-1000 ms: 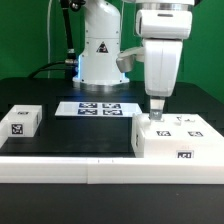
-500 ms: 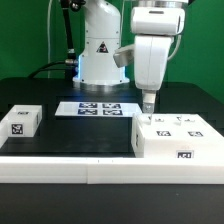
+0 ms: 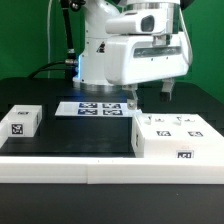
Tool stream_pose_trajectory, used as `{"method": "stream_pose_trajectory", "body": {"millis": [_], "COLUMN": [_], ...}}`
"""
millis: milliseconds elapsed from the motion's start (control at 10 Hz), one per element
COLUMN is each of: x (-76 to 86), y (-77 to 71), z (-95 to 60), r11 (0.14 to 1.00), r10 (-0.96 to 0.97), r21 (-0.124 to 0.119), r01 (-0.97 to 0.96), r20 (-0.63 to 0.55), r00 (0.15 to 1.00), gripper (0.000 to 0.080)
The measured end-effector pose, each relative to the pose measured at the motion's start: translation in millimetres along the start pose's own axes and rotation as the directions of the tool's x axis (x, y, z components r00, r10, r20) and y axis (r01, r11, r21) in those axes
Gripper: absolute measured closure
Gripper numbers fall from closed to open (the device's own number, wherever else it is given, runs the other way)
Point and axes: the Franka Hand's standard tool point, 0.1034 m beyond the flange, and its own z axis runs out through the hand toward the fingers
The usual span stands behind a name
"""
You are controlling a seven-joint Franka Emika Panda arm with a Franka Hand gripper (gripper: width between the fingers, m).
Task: Assemble cabinet
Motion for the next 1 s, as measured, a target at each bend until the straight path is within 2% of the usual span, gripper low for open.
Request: {"method": "stream_pose_trajectory", "body": {"millis": [300,700,900,1000], "x": [-0.3,2.8,5.8,3.3], "y": [-9.3,-14.8,-29.1,-26.2], "z": [3.4,3.6,8.9,14.1], "r11": [0.96,0.877,0.763,0.762], "r10": [0.28,0.479,0.646,0.647], "r21": [0.024,0.04,0.023,0.011], "r01": [-0.28,-0.479,-0.647,-0.647], "r20": [-0.006,0.0,0.015,0.008], "r00": [0.96,0.878,0.763,0.762], "gripper": [0.0002,0.0002,0.0002,0.0002]}}
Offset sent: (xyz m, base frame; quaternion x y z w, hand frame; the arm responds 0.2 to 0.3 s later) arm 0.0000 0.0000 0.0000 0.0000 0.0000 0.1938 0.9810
